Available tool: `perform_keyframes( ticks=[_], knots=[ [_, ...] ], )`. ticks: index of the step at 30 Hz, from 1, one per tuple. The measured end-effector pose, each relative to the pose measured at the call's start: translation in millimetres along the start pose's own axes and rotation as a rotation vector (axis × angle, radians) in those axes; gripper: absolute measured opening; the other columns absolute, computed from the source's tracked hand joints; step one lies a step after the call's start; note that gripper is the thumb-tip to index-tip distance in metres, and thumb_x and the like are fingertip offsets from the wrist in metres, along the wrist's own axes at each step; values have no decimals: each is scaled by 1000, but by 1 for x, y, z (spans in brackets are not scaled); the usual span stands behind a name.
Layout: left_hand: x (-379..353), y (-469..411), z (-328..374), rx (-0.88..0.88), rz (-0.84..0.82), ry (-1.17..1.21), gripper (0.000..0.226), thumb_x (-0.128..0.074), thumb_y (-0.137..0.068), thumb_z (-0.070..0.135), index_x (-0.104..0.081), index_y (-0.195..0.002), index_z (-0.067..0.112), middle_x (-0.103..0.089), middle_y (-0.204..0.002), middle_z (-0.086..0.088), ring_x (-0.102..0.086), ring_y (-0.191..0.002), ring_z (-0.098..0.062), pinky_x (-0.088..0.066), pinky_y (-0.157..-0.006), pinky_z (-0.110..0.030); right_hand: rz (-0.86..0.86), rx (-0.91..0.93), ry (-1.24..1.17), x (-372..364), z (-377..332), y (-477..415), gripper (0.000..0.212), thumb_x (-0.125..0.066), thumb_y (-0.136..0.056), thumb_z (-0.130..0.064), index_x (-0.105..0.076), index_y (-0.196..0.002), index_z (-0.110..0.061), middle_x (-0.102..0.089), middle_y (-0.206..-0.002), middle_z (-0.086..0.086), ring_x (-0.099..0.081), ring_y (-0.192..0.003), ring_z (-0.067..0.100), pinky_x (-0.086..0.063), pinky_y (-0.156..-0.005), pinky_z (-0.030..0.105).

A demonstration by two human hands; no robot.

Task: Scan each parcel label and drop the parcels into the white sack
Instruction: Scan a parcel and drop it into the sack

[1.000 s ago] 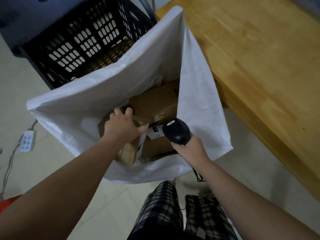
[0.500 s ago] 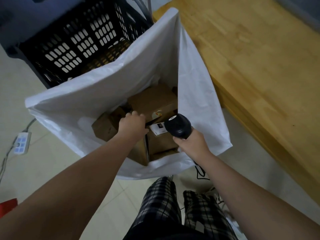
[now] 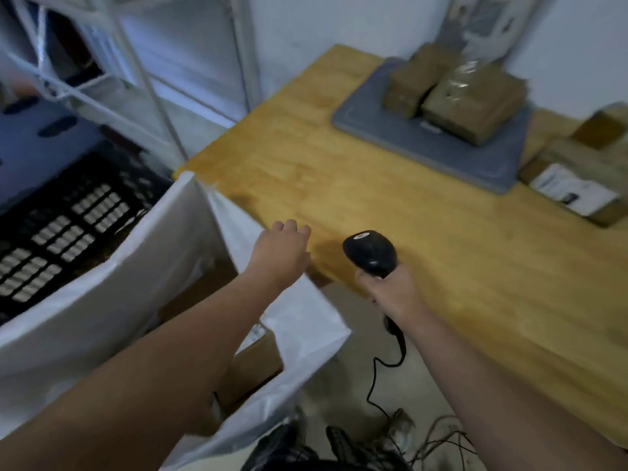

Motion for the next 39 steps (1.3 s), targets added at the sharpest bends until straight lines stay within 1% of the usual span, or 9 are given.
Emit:
perform_keyframes(
  ticks=[4, 6, 12, 21, 26, 29, 33, 36, 39],
  knots=[
    [34, -39, 101, -179, 54, -12, 39, -44, -99, 33, -43, -133, 13, -48, -127, -10, -47, -117, -29, -43, -87, -37, 140, 35, 42, 100, 8, -7, 11, -70, -83, -19, -61, -80, -13, -55, -59, 0, -55, -59, 20, -46, -60, 34],
    [46, -54, 148, -242, 69, 0, 40, -43, -99, 34, -43, -133, 13, -48, -128, -9, -46, -117, -28, -43, -88, -37, 187, 39, 86, 144, 12, -9, 11, -69, -83, -18, -60, -80, -13, -56, -59, -1, -56, -59, 18, -44, -55, 28],
    [62, -93, 263, -366, 83, 42, 39, -43, -99, 35, -45, -133, 15, -49, -127, -6, -47, -116, -26, -43, -89, -36, 401, -25, -7, 273, 40, -10, 25, -63, -82, -13, -49, -62, -15, -50, -52, 3, -54, -54, 26, -40, -55, 31],
    [83, -154, 388, -433, 90, 161, 40, -44, -99, 38, -45, -133, 17, -50, -128, -4, -47, -119, -22, -43, -91, -34, 558, -22, -46, 429, 63, -26, 20, -64, -85, -14, -53, -69, -14, -51, -57, 5, -55, -59, 24, -39, -54, 29],
    [88, -212, 425, -445, 62, 199, 38, -44, -99, 40, -48, -128, 16, -50, -121, -5, -47, -115, -24, -44, -91, -36, 656, 28, -50, 496, 50, -68, 12, -68, -84, -20, -59, -80, -14, -57, -62, 1, -63, -68, 26, -50, -62, 34],
    [90, -257, 440, -451, 59, 199, 37, -44, -99, 41, -49, -125, 15, -49, -119, -5, -47, -113, -26, -46, -88, -36, 668, 60, 20, 526, 37, -105, 13, -69, -83, -21, -58, -89, -15, -57, -66, -3, -58, -65, 16, -42, -54, 27],
    [78, -317, 460, -436, -30, 245, 48, -46, -98, 43, -41, -136, 13, -41, -133, -9, -40, -123, -29, -42, -96, -39, 599, -13, -17, 545, 42, -167, 16, -70, -85, -22, -58, -86, -12, -54, -69, 1, -54, -68, 18, -44, -60, 32],
    [52, -356, 463, -295, -193, 437, 65, -52, -95, 46, -28, -146, 13, -28, -146, -13, -35, -132, -32, -38, -106, -43, 480, -127, 125, 538, 60, -210, 9, -65, -87, -17, -60, -87, -9, -52, -67, 1, -52, -69, 18, -36, -52, 26],
    [22, -383, 456, -113, -312, 623, 78, -53, -96, 43, -13, -152, 8, -14, -156, -16, -21, -143, -32, -28, -112, -41, 425, -194, 141, 532, 79, -237, 10, -66, -84, -18, -60, -86, -9, -55, -70, 4, -55, -74, 21, -38, -54, 27]
  ],
)
Point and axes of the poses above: each hand's wrist, its own y-axis away from the middle knuckle, its own x-axis out of the back of the hand, z = x × y, the point moved 10 cm from there along -y, towards the middle knuckle
